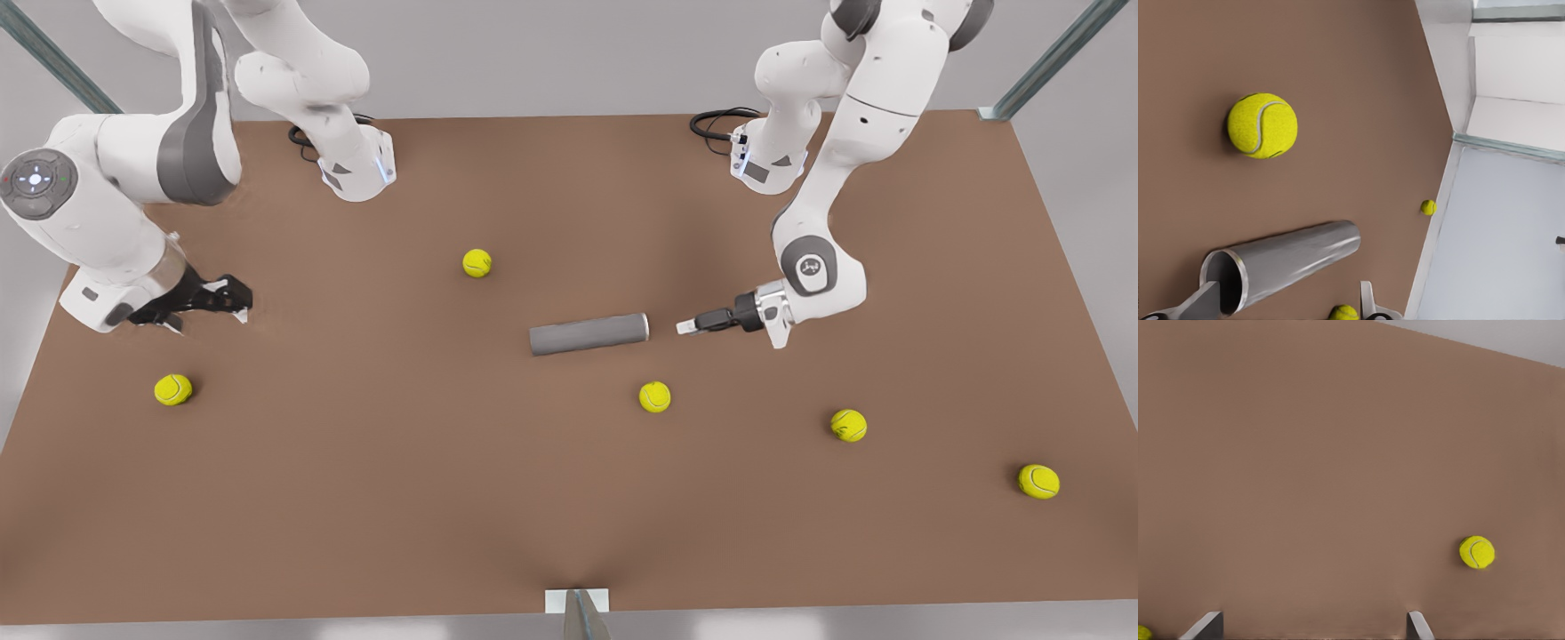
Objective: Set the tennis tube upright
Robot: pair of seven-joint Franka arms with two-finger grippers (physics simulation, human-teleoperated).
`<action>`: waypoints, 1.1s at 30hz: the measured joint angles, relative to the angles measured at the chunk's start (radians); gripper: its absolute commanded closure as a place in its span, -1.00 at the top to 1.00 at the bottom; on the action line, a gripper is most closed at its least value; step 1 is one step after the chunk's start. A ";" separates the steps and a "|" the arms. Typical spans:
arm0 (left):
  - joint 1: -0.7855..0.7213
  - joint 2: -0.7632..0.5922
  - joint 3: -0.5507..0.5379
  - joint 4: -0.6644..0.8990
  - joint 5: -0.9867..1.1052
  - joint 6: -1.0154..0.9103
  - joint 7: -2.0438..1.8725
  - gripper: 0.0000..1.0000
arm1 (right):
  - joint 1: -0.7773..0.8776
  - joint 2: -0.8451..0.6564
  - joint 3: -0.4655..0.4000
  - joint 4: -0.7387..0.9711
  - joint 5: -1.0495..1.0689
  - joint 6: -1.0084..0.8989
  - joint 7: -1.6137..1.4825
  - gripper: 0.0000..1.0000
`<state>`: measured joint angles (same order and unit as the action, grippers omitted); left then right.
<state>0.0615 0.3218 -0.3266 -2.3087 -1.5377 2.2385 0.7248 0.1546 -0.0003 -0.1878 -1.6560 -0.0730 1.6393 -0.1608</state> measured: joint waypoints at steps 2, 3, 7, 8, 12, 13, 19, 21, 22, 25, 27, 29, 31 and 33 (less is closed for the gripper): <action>-0.033 0.031 -0.003 -0.005 -0.057 0.001 0.048 0.99 | -0.103 -0.009 -0.030 0.048 0.008 -0.064 0.080 1.00; -0.036 0.037 -0.018 -0.010 -0.077 0.001 0.048 0.99 | -0.179 -0.006 -0.021 0.050 0.011 -0.065 0.103 1.00; -0.042 0.096 -0.026 -0.009 -0.123 0.001 0.112 0.99 | -0.482 0.003 0.024 0.040 0.012 -0.019 0.088 1.00; -0.042 0.110 -0.026 -0.009 -0.129 0.001 0.130 0.99 | -0.545 -0.002 0.024 0.037 0.012 -0.022 0.086 1.00; -0.042 0.143 -0.028 0.001 -0.152 -0.002 0.161 0.99 | -0.797 0.038 0.023 0.034 0.042 0.071 0.084 1.00; -0.042 0.143 -0.035 0.001 -0.159 -0.002 0.162 0.99 | -0.840 0.058 0.024 0.028 0.049 0.124 0.083 1.00; -0.043 0.184 -0.049 -0.006 -0.205 0.000 0.235 0.99 | -0.253 0.081 0.026 0.028 0.048 0.164 0.081 1.00; -0.043 0.194 -0.054 -0.006 -0.214 0.000 0.246 0.99 | 0.152 0.091 0.036 0.033 0.048 0.166 0.080 1.00; -0.043 0.195 -0.062 -0.006 -0.217 0.000 0.246 0.99 | 0.235 0.093 0.038 0.035 0.048 0.180 0.080 1.00; -0.051 0.198 -0.071 -0.007 -0.227 0.000 0.246 0.99 | -0.004 0.098 0.039 0.033 0.048 0.185 0.081 1.00; -0.062 0.200 -0.074 -0.006 -0.241 0.000 0.248 0.99 | -0.080 0.098 0.038 0.033 0.048 0.186 0.080 1.00; -0.062 0.200 -0.075 -0.006 -0.250 0.000 0.248 0.99 | 0.064 0.102 0.040 0.033 0.048 0.188 0.080 1.00; -0.062 0.200 -0.077 -0.005 -0.255 -0.002 0.248 0.99 | 0.018 0.111 0.039 0.035 0.047 0.188 0.080 1.00; -0.062 0.204 -0.083 -0.002 -0.262 -0.002 0.248 0.99 | -0.022 0.112 0.039 0.032 0.047 0.196 0.080 1.00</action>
<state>-0.0004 0.5255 -0.4097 -2.3109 -1.7994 2.2365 0.9725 0.1324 0.1117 -0.1491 -1.6241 -0.0255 1.8350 -0.0813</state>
